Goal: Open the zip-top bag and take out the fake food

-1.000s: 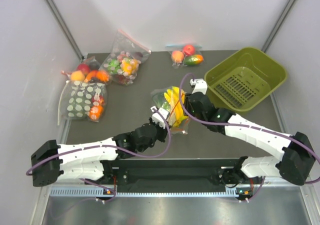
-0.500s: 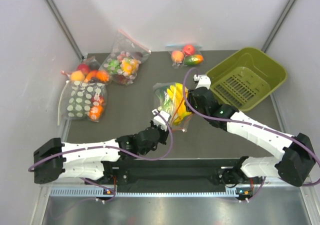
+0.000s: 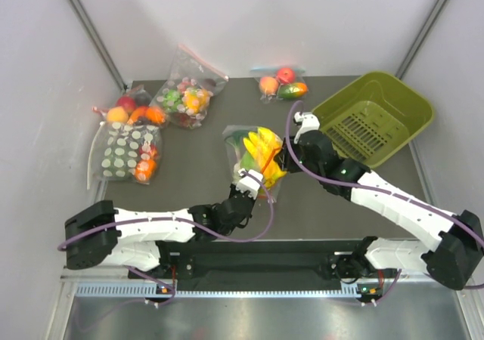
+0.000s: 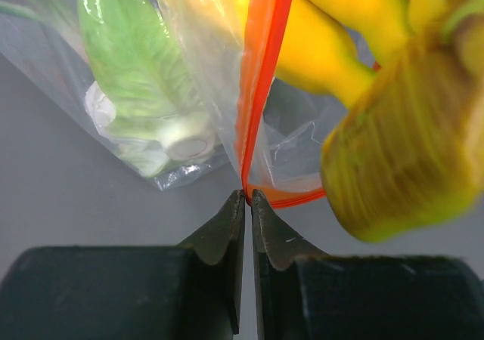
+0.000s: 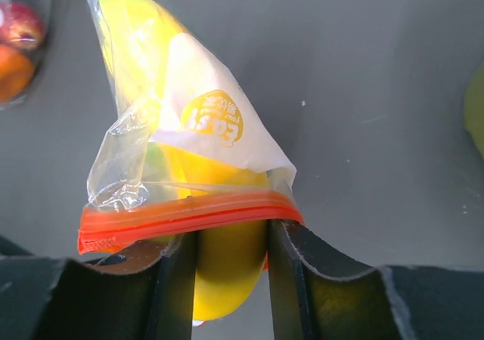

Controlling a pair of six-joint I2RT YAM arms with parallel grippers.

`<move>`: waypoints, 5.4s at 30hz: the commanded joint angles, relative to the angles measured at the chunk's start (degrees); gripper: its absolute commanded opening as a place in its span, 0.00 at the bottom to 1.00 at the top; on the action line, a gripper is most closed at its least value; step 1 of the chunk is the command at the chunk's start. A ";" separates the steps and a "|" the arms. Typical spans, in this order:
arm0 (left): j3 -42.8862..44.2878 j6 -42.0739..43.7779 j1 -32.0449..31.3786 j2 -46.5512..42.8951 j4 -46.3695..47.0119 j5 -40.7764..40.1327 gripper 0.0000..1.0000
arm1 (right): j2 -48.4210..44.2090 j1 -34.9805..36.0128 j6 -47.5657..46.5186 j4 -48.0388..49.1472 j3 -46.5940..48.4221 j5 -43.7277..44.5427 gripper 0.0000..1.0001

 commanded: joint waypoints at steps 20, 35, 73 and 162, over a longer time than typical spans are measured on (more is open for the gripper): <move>5.69 7.50 6.71 -2.35 6.29 0.75 0.09 | -13.43 0.33 0.80 -5.67 -7.40 -8.18 0.00; 9.03 9.34 11.98 -2.00 5.68 4.27 0.06 | -18.18 0.60 -4.03 -16.91 -6.96 -15.30 0.00; 1.74 3.81 14.27 -16.50 -8.48 26.33 0.01 | -6.94 -51.34 -11.50 -7.61 15.90 -27.79 0.00; 10.00 1.43 14.53 -11.75 -13.57 20.45 0.00 | 6.69 16.95 -4.30 5.39 -3.44 14.13 0.75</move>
